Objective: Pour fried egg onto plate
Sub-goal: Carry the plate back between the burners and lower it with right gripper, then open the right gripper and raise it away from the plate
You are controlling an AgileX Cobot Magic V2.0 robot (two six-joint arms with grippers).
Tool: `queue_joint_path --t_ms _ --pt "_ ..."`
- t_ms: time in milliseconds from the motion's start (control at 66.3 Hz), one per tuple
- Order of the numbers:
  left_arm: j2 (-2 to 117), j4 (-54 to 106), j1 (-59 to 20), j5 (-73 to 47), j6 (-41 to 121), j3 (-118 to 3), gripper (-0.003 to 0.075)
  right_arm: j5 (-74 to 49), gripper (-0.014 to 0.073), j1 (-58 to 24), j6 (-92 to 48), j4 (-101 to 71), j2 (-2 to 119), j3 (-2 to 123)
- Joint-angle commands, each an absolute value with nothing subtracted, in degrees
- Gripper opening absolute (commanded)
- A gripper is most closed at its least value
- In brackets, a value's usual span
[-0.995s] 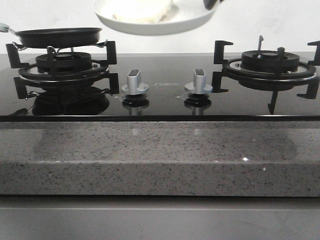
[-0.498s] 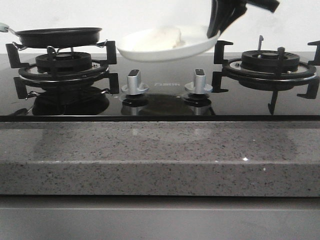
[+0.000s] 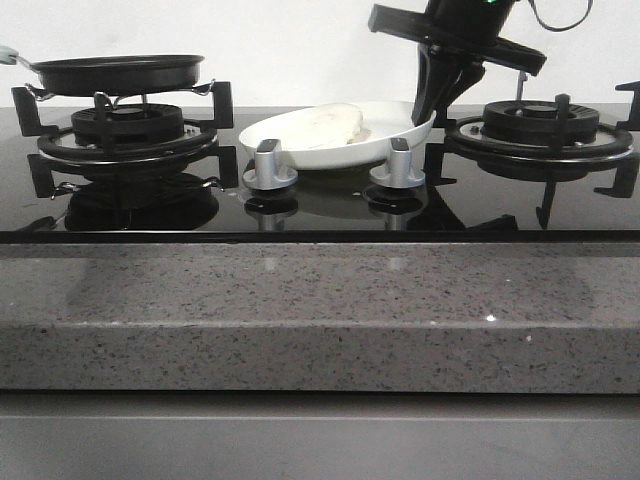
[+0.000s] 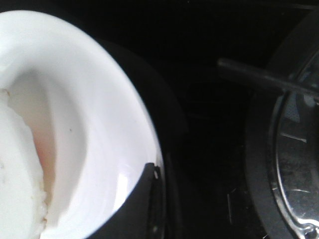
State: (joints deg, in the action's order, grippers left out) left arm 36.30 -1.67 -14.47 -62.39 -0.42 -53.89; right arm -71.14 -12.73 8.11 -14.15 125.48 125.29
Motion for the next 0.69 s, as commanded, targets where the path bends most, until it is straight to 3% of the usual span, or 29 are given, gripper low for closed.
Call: queue_joint_path --t_ms 0,136,211,679 --pt "36.4 -1.8 -15.1 -59.1 -0.9 -55.3 0.0566 -70.0 0.0023 -12.5 8.2 -15.5 121.7 127.3" --pt "36.4 -1.8 -15.1 -59.1 -0.9 -55.3 0.0566 -70.1 0.0169 -12.5 8.2 -15.5 121.7 127.3" --pt "36.4 -1.8 -15.1 -59.1 -0.9 -55.3 0.0566 -70.1 0.0198 -12.5 8.2 -15.8 121.6 127.3" --pt "36.4 -1.8 -15.1 -59.1 -0.9 -55.3 0.0566 -73.9 0.0192 -13.5 8.2 -16.4 109.9 127.3"
